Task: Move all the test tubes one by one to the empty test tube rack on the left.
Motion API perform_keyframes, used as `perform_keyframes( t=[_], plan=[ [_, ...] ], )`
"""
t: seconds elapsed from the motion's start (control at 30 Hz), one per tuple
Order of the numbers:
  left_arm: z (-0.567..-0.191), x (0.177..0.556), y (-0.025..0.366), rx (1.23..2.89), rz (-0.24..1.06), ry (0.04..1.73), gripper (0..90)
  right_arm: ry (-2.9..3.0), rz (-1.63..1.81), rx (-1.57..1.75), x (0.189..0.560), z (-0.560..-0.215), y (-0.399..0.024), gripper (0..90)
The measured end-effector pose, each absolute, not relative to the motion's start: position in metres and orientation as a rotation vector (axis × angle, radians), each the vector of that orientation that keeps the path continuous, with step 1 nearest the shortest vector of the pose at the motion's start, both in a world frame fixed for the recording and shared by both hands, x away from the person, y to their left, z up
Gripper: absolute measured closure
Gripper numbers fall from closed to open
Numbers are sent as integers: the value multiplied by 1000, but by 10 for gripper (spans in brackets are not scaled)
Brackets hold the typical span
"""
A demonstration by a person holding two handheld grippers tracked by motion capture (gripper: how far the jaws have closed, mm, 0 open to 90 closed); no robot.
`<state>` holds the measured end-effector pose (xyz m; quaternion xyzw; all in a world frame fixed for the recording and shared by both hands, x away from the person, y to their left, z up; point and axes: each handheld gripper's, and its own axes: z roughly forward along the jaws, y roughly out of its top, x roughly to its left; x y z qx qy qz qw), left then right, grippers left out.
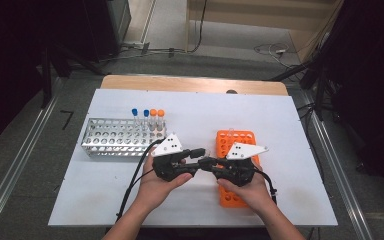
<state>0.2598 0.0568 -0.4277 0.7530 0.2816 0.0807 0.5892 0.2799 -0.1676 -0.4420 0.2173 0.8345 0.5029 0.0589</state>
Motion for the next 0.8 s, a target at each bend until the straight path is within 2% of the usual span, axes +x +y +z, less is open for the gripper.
perform_keyframes(
  t=[0.23,0.57,0.63,0.8],
  plan=[
    [-428,259,56,1762,197,645,721,2562,1532,630,276,-442,-162,744],
    [-427,258,58,1773,249,633,767,2579,1544,624,277,-442,-163,733],
    [-426,258,59,1768,254,633,767,2586,1555,623,278,-442,-163,700],
    [-423,260,68,1749,270,650,767,2585,1561,599,277,-441,-165,552]
  ],
)
